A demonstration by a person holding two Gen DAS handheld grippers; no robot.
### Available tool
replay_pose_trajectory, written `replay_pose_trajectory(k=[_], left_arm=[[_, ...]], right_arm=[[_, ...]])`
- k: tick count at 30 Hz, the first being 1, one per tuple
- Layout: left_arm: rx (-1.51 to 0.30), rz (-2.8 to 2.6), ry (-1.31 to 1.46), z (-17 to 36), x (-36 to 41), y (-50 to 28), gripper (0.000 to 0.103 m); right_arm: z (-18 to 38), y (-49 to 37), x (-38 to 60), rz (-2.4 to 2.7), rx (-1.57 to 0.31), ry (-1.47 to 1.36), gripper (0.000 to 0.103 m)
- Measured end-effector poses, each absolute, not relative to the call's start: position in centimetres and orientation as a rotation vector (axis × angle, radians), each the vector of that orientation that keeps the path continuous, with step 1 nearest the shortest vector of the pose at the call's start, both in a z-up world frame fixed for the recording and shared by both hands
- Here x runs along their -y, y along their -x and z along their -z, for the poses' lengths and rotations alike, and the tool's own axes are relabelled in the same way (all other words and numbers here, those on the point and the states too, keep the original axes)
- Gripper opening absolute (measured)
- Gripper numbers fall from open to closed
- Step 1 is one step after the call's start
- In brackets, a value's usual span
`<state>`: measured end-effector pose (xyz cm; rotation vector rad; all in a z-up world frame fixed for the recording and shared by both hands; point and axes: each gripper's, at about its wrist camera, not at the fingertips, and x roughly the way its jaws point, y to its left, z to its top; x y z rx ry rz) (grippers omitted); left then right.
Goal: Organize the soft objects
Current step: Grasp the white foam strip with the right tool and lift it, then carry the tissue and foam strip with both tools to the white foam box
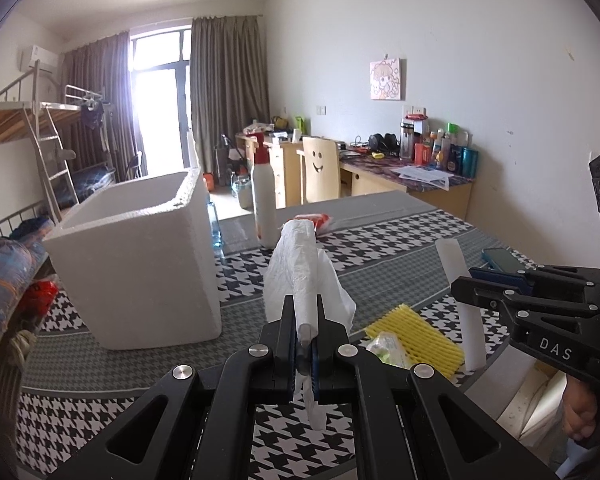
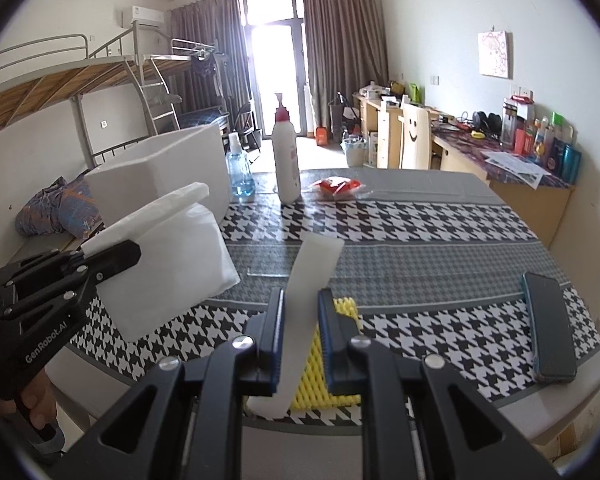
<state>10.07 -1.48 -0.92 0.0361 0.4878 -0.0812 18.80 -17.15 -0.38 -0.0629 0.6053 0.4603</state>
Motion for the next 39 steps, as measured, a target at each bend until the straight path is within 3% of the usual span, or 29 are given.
replay_pose_trajectory(k=[39], left_arm=[[-0.389, 0.048, -0.048, -3.4, -0.5, -11.8, 0.005]], right_arm=[[-4.9, -20.3, 14.1, -0.525, -0.454, 0.121, 0.020]])
